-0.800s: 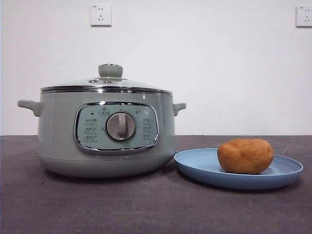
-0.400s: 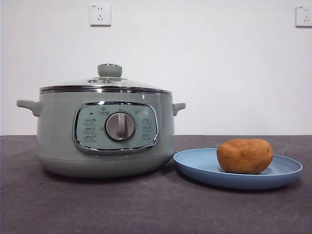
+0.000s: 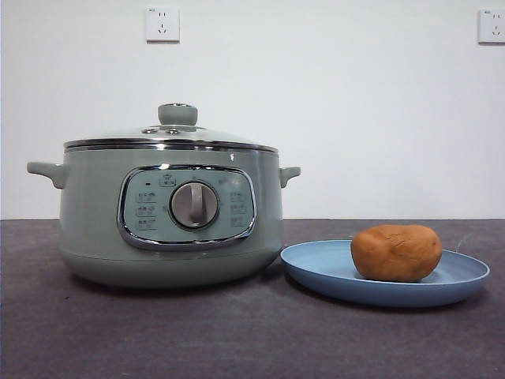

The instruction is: Take the potato out from the steamer,put the potato on the plate,close the lid

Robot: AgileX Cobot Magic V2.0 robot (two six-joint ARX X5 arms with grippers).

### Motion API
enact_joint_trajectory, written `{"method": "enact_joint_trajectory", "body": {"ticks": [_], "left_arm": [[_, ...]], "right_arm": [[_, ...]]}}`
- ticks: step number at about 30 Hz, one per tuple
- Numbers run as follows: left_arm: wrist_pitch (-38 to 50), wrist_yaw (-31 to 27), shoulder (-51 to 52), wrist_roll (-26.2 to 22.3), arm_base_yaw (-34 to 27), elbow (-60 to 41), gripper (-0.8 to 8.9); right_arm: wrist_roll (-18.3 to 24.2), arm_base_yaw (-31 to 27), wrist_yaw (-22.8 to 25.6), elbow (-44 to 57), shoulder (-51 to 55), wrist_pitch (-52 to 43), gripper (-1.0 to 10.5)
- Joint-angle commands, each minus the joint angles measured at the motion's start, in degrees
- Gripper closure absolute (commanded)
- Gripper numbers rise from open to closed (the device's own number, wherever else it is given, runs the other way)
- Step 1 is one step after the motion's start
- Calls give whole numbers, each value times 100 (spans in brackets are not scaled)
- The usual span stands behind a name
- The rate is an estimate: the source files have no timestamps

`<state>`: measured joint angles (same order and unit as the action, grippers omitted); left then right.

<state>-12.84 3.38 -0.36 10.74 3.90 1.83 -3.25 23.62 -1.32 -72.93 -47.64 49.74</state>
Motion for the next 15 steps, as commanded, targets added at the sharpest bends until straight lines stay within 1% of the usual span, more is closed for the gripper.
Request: {"method": "enact_joint_trajectory", "body": {"ticks": [1, 11, 15], "left_arm": [[-31, -26, 13, -4, -15, -63, 817], [-31, -28, 13, -4, -15, -63, 817], [-31, -28, 13, -4, -15, -63, 817]], "right_arm": [[-57, 7, 17, 44, 7, -17, 948], [-57, 7, 17, 44, 9, 17, 948], [94, 7, 17, 44, 17, 74, 947]]}}
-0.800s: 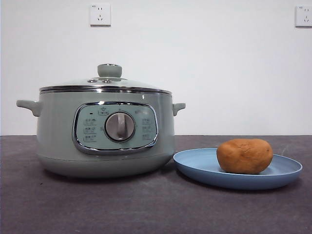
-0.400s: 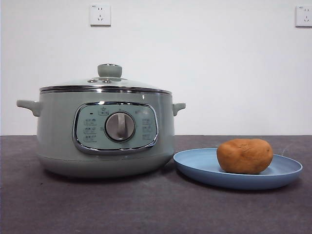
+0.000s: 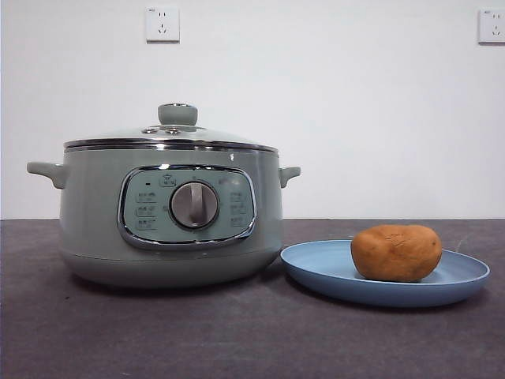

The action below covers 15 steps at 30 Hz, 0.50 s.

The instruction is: Take the potato out from the steamer,put the potato on the plate,close the lid

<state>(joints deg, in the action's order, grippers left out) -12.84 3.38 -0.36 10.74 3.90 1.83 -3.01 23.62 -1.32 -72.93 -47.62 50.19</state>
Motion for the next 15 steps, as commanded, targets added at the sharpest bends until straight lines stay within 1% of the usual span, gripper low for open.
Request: {"method": "enact_joint_trajectory", "body": {"ticks": [1, 3, 5, 8, 12, 15], "left_arm": [[-31, -26, 13, -4, -15, -63, 817], [-31, -26, 13, -4, -15, -63, 817], [-31, -28, 13, -4, -15, -63, 817], [-31, -28, 13, -4, -15, -63, 817], [-31, -28, 13, -4, -15, -63, 817], [-31, -28, 13, -4, -15, -63, 817]], "right_arm": [[44, -17, 48, 46, 0, 35, 947], [26, -225, 254, 59, -11, 68, 947], [-28, -535, 282, 109, -33, 90, 947], [-326, -1064, 273, 369, -20, 87, 947], [-909, -1779, 278, 1342, 363, -44, 947], [-1023, -2100, 278, 2358, 824, -706, 947]]}}
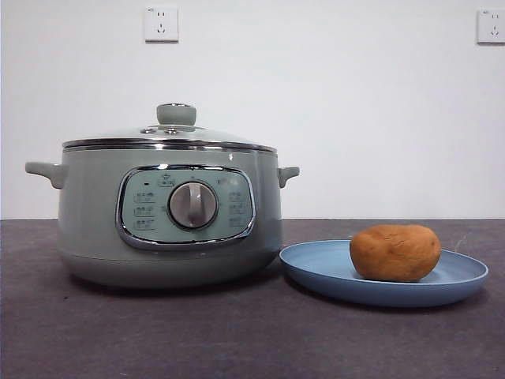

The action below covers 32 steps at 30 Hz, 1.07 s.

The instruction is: Take the potato out from the steamer,put the potato on the plate,close the lid

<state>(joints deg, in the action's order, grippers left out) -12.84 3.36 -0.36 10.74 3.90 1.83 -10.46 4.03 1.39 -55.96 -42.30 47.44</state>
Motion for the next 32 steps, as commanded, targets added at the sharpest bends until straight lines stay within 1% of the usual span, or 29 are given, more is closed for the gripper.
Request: {"method": "enact_joint_trajectory", "body": {"ticks": [1, 3, 5, 7, 9, 11, 16, 20, 25, 28, 32], "left_arm": [[-31, -24, 13, -4, -15, -63, 817], [-31, -26, 13, -4, -15, -63, 817], [-31, -24, 13, -4, -15, -63, 817], [-31, -24, 13, -4, -15, -63, 817], [-31, -24, 13, -4, -15, -63, 817], [-31, -24, 13, -4, -15, -63, 817], [-31, -26, 13, -4, -15, -63, 817], [-31, -26, 13, -4, -15, -63, 817], [-31, -26, 13, -4, -15, -63, 817], [-31, -24, 13, -4, -15, -63, 817], [-31, -24, 13, -4, -15, -63, 817]], "right_arm": [[-278, -197, 4, 986, 446, -715, 947], [-280, -258, 2, 1716, 804, -1475, 947], [-308, -260, 2, 2662, 1329, -2555, 947], [-326, -260, 2, 3453, 1792, -3427, 947], [-326, -260, 4, 4070, 2199, -3991, 947], [-326, -260, 4, 4533, 2557, -4227, 947], [-330, -260, 4, 5093, 3042, -4262, 947], [-507, -260, 7, 5388, 3357, -4251, 947], [-623, -258, 4, 5560, 3705, -4153, 947], [-627, -258, 7, 5560, 3930, -3757, 947], [-616, -258, 4, 5560, 4153, -3722, 947]]}}
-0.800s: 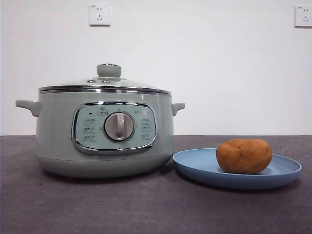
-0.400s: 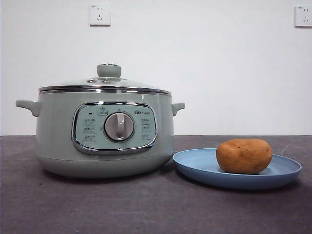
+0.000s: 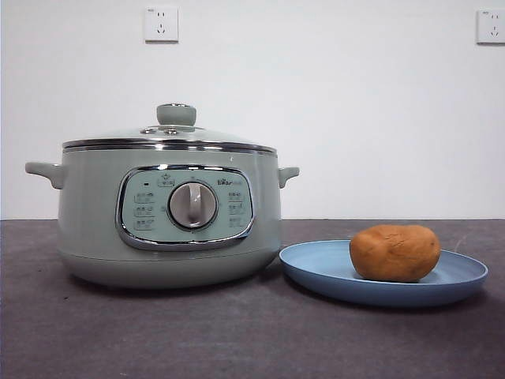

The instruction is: Take the potato out from the steamer,put the potato on the plate,close the lid

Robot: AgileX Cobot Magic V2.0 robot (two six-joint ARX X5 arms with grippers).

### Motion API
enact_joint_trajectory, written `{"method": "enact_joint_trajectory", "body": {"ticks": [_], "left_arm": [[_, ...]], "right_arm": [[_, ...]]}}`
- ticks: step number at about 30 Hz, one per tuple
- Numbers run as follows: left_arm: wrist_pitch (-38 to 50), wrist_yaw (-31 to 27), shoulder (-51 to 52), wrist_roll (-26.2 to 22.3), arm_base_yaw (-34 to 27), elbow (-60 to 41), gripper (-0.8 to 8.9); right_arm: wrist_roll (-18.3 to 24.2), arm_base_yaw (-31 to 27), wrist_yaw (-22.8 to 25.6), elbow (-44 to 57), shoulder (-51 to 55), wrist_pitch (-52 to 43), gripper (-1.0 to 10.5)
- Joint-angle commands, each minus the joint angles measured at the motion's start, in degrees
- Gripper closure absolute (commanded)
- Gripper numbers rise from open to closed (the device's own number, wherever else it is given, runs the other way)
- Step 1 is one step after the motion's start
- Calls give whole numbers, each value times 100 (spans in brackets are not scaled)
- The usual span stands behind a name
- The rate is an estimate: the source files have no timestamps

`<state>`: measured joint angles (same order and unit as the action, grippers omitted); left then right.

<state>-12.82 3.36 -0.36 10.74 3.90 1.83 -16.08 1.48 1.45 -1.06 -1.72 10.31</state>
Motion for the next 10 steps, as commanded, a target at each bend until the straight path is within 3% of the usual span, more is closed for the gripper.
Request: {"method": "enact_joint_trajectory", "body": {"ticks": [1, 10], "left_arm": [[-31, -24, 13, -4, -15, -63, 817], [-31, -24, 13, -4, -15, -63, 817]], "right_arm": [[-61, -2, -7, 70, 138, -7, 947], [-101, 7, 31, 68, 164, -26, 947]]}}
